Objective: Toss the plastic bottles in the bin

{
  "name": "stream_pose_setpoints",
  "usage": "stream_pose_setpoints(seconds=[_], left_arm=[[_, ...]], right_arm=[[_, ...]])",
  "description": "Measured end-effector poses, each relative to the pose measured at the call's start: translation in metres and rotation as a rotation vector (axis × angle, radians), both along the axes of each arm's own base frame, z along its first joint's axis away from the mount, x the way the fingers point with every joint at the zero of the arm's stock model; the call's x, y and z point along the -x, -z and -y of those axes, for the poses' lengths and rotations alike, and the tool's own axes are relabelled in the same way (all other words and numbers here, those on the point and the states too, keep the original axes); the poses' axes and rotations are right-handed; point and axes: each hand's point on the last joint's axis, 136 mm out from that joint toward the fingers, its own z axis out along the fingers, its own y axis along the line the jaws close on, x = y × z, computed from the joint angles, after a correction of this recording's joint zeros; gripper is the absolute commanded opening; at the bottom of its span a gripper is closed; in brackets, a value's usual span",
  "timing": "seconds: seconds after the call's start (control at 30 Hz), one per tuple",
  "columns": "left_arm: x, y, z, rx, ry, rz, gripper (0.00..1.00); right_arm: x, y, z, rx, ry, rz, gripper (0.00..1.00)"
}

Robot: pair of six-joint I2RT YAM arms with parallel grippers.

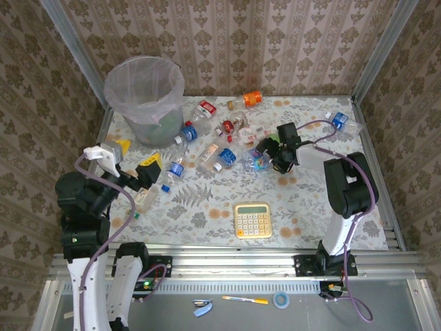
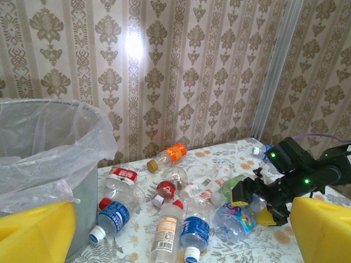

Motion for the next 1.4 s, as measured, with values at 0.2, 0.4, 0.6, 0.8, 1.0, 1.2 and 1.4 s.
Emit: stream_pose_setpoints(seconds=[0.2,0.4,0.6,0.8,1.0,1.2,1.4], left_arm=[[-0.006,0.015,0.021,-0.007,0.084,-0.041,1.0],[-0.002,0.037,0.058,-0.072,0.195,-0.074,1.0],[-0.001,0.066,0.101,-0.161,0.281,-0.098,1.0],[-0.001,0.109,0.155,-0.299,0.358,-0.111,1.0],[0.002,0.151,0.212,-0.435,0.469,-0.092,0.95],[0.001,0.207,0.255,-0.567,0.568,-0.113,0.91],[-0.009,0.229,0.286,-0.6,0.625,-0.123,0.91]], right_arm=[[0.001,0.002,0.001,0.001,0.001,-0.006,0.76],[0.008,0.003,0.0,-0.008,-0.01,0.001,0.57],[0.028,0.001,0.002,-0.005,-0.022,-0.008,0.47],[0.046,-0.007,0.004,-0.005,-0.028,-0.008,0.46],[0.05,-0.033,0.002,-0.024,-0.038,0.05,0.43],[0.054,-0.051,0.0,-0.042,-0.04,0.084,0.37],[0.061,-0.046,-0.001,-0.046,-0.05,0.066,0.37]])
